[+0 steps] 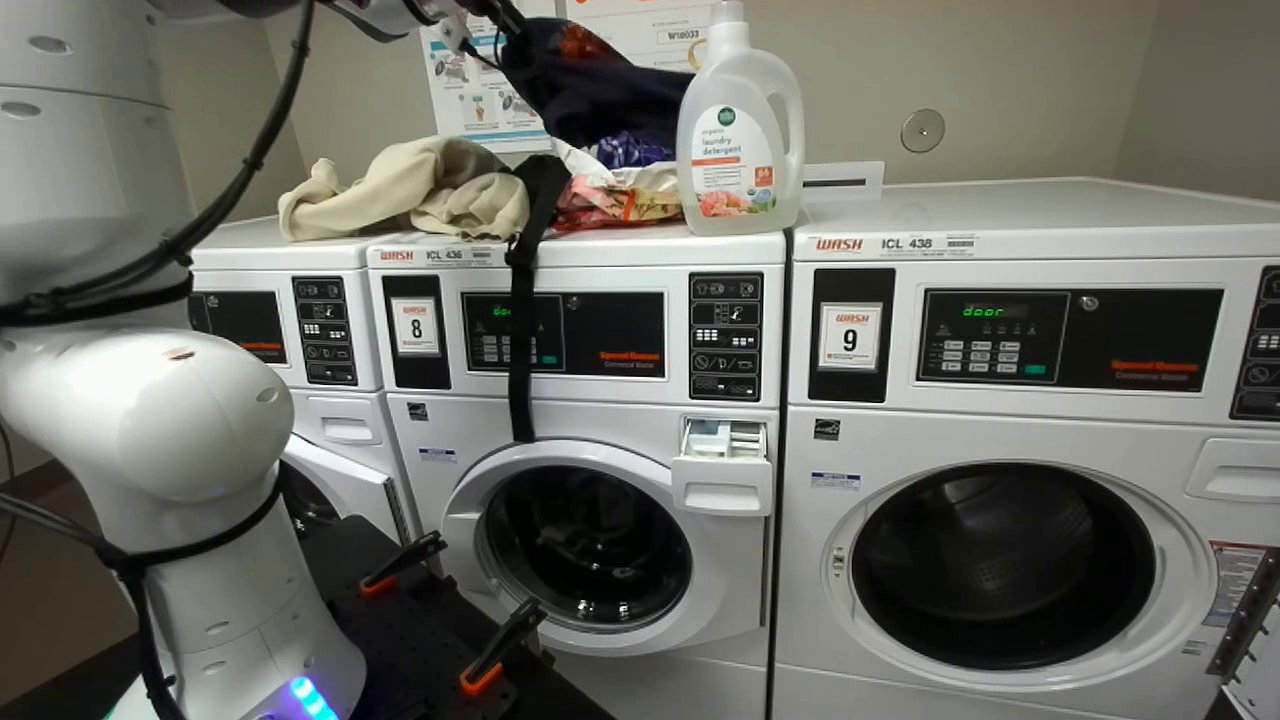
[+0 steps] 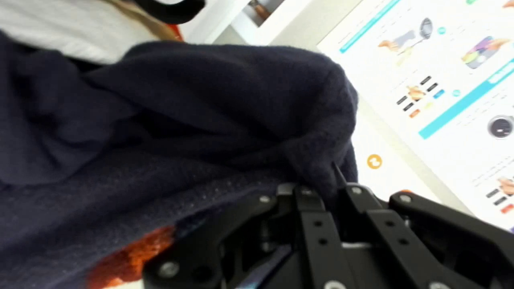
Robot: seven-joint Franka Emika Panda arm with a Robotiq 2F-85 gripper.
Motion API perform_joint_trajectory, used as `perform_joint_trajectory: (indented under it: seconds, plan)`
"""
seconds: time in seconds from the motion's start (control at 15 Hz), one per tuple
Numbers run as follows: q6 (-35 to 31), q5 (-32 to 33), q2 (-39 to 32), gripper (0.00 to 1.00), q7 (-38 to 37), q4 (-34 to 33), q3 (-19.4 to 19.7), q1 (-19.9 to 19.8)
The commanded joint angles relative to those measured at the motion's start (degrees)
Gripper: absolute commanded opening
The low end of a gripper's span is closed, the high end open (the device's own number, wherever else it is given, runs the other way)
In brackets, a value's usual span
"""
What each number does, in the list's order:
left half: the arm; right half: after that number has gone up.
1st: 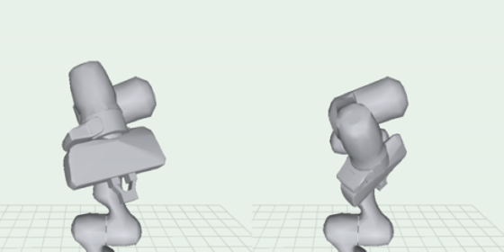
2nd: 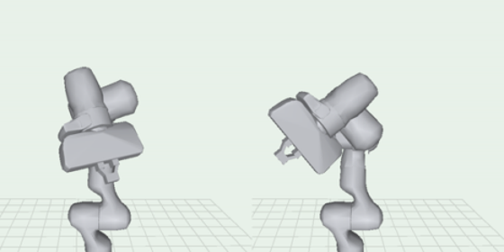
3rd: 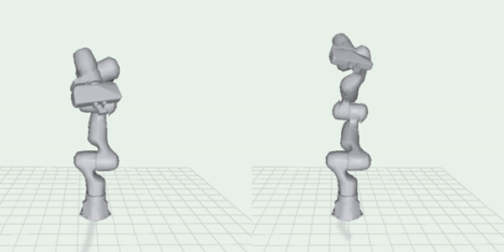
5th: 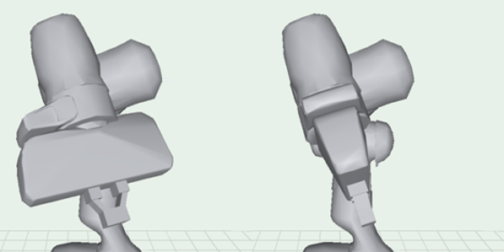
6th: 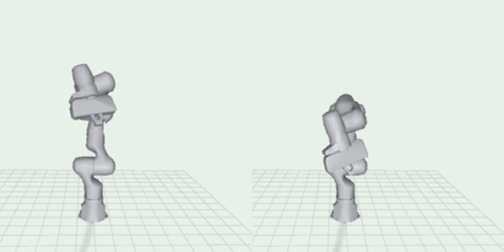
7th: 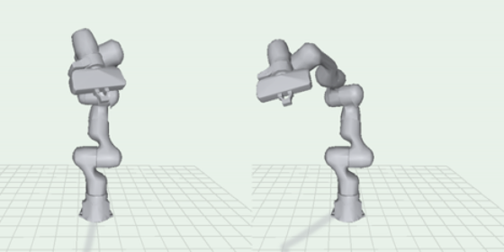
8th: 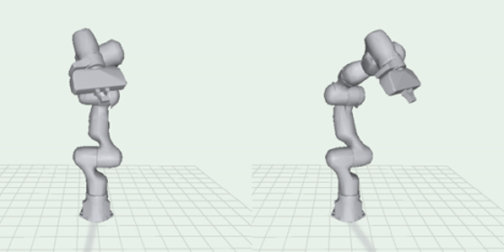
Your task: Take the clothes out of the bag on the washing machine
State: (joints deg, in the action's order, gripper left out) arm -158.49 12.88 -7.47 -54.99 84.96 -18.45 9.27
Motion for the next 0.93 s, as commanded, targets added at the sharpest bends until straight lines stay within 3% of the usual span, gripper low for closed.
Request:
perform_joint_trajectory:
  seconds: [0.0,0.47,0.8,0.87]
  plan:
    - [-0.28,-7.39,-4.99,0.06,5.94,-10.64,-1.23,5.81]
    - [7.74,-24.53,-12.57,0.06,19.20,-27.33,-6.14,15.44]
    - [15.41,-24.27,-18.63,0.06,19.72,-36.94,-12.99,21.43]
    - [16.65,-27.53,-18.54,0.06,21.43,-36.91,-11.26,24.09]
